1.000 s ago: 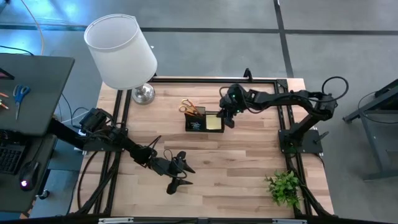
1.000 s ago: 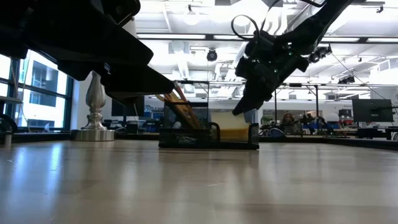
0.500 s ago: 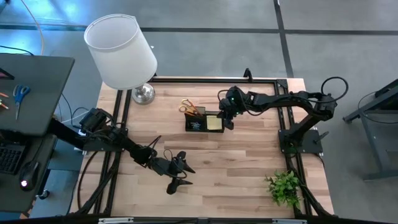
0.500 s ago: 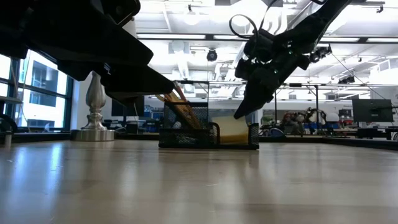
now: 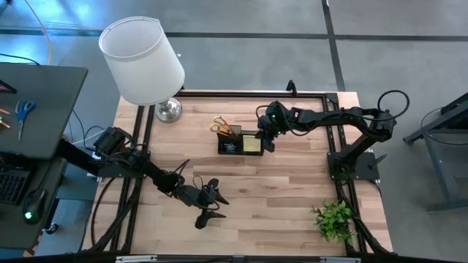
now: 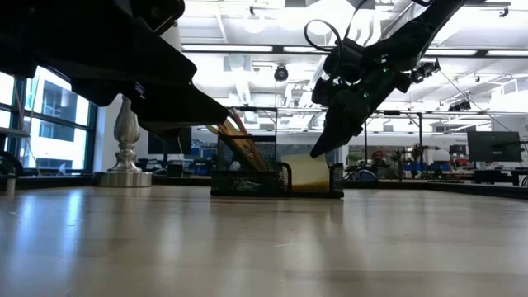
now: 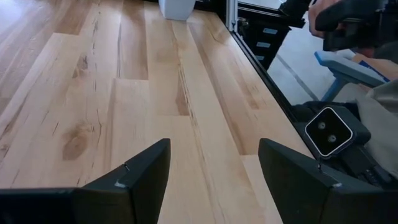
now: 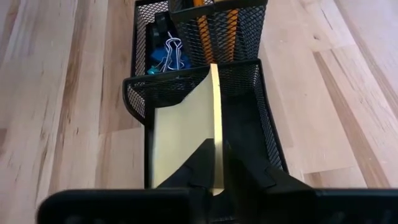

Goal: Pick and place office supplies into organizer
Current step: Put the yellow sticky notes into the black desk organizer

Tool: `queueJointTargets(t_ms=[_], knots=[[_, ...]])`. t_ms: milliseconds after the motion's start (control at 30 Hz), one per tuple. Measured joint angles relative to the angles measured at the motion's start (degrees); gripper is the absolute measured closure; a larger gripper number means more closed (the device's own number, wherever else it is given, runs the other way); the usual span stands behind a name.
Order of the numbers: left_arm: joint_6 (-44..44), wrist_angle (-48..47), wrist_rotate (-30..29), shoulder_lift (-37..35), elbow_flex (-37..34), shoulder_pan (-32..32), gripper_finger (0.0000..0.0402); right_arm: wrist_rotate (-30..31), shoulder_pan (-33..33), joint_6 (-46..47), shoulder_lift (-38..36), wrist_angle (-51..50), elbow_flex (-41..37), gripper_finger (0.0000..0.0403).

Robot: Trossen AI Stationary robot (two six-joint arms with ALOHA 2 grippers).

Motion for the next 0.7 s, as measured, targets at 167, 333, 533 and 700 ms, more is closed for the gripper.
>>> queueJointTargets(t_ms=[167, 333, 533, 700], knots=[[0.0, 0.0, 0.0, 0.0, 0.0, 0.0, 0.0169, 0.3, 0.0, 0.0, 0.0, 0.0, 0.0, 0.0333], [0.0, 0.0, 0.0, 0.0, 0.0, 0.0, 0.0169, 0.4, 0.0, 0.6, 0.0, 0.0, 0.0, 0.0303], [0.0, 0.0, 0.0, 0.0, 0.0, 0.0, 0.0169, 0.4, 0.0, 0.9, 0.0, -0.2, 0.0, 0.028], [0.0, 0.0, 0.0, 0.0, 0.0, 0.0, 0.0169, 3.3, 0.0, 0.9, 0.0, -0.6, 0.0, 0.0272]])
